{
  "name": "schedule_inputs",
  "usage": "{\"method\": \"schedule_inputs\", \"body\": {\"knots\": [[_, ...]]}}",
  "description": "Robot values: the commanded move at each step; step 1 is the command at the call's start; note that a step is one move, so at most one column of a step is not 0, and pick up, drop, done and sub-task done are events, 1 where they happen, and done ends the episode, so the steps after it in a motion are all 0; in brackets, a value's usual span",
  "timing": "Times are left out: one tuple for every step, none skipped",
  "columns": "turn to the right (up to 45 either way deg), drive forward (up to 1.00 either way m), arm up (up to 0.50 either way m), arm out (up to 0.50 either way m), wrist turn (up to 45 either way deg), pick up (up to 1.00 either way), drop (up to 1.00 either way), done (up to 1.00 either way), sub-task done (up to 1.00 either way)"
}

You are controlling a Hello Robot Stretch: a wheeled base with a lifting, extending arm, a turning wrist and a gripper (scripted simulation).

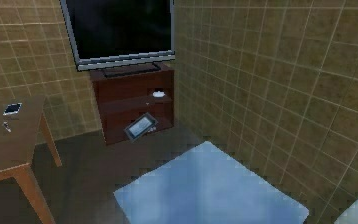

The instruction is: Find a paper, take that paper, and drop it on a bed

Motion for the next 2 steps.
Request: {"method": "schedule_inputs", "body": {"knots": [[-45.0,0.00,0.00,0.00,0.0,0.00,0.00,0.00,0.00],[-45.0,0.00,0.00,0.00,0.0,0.00,0.00,0.00,0.00]]}}
